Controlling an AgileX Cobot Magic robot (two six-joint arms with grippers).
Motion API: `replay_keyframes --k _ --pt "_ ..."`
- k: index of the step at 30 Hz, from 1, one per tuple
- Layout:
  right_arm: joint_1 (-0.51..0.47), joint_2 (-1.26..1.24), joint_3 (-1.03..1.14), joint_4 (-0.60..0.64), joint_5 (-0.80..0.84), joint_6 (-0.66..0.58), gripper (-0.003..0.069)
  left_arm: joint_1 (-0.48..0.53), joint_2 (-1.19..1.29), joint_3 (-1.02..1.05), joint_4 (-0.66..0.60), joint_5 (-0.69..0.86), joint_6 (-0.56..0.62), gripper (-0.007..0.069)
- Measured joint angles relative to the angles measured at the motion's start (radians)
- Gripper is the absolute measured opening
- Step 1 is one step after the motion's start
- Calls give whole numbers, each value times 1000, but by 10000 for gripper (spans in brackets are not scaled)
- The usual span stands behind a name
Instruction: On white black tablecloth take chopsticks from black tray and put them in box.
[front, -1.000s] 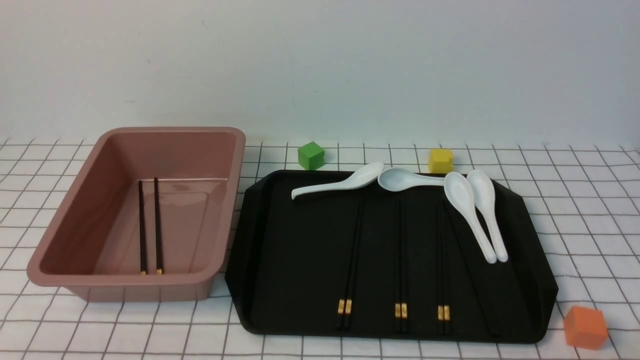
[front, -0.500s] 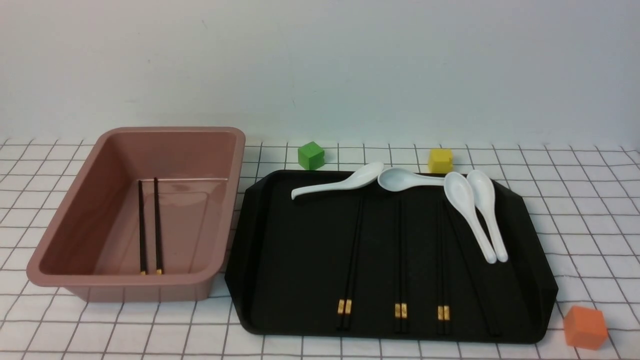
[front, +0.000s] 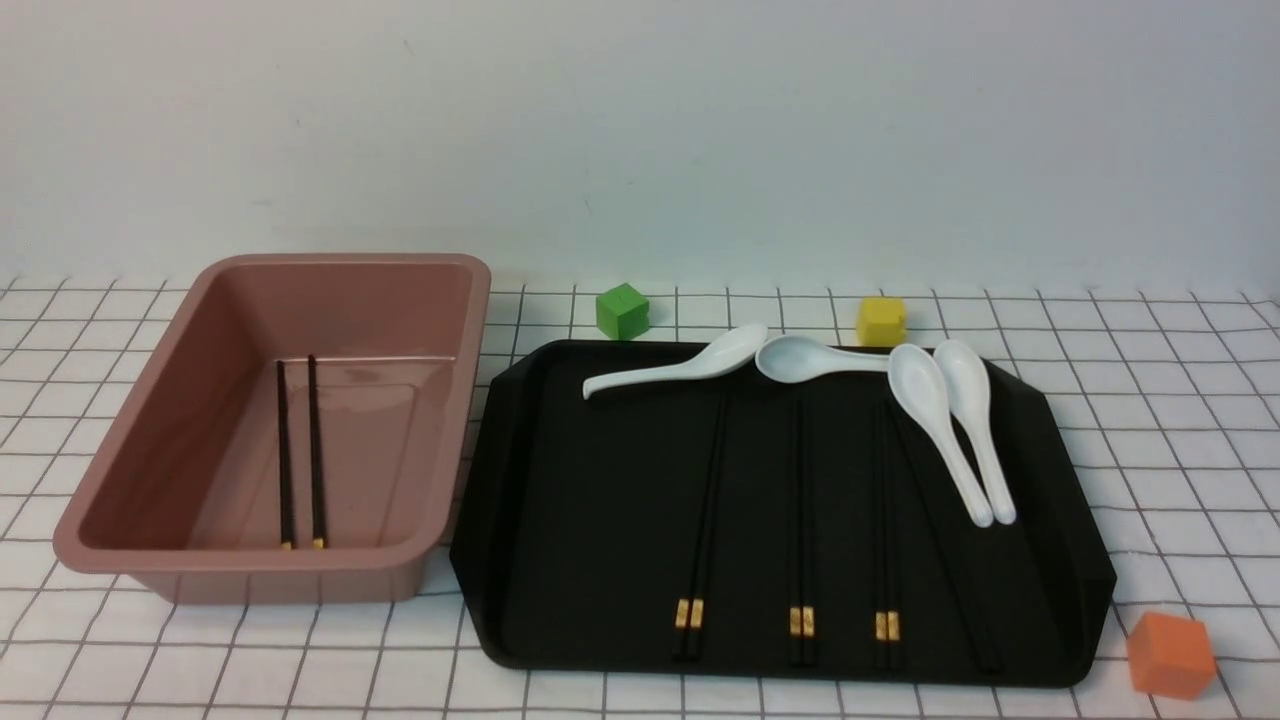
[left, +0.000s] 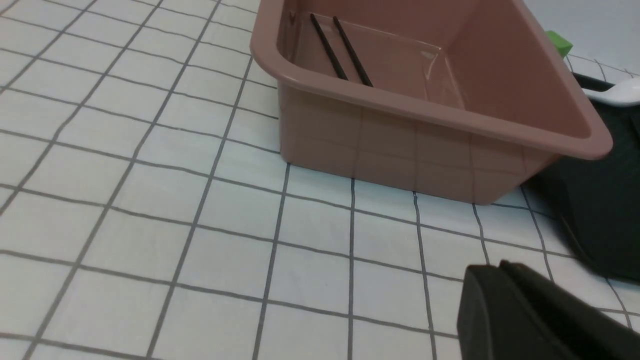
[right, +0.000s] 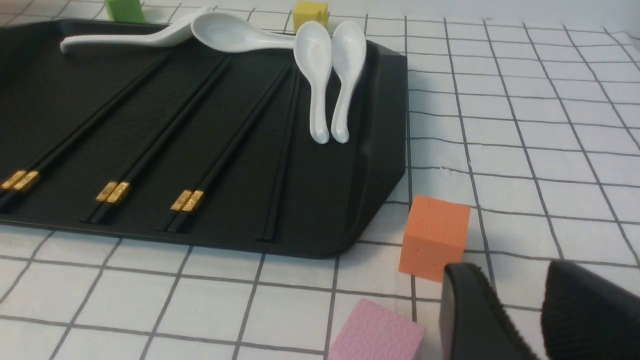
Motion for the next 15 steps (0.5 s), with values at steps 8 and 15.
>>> replay_keyframes --k 8,15 --pt "0 0 0 1 0 0 240 0 0 0 0 4 0 33" --pt "0 0 0 1 0 0 240 0 0 0 0 5 0 40"
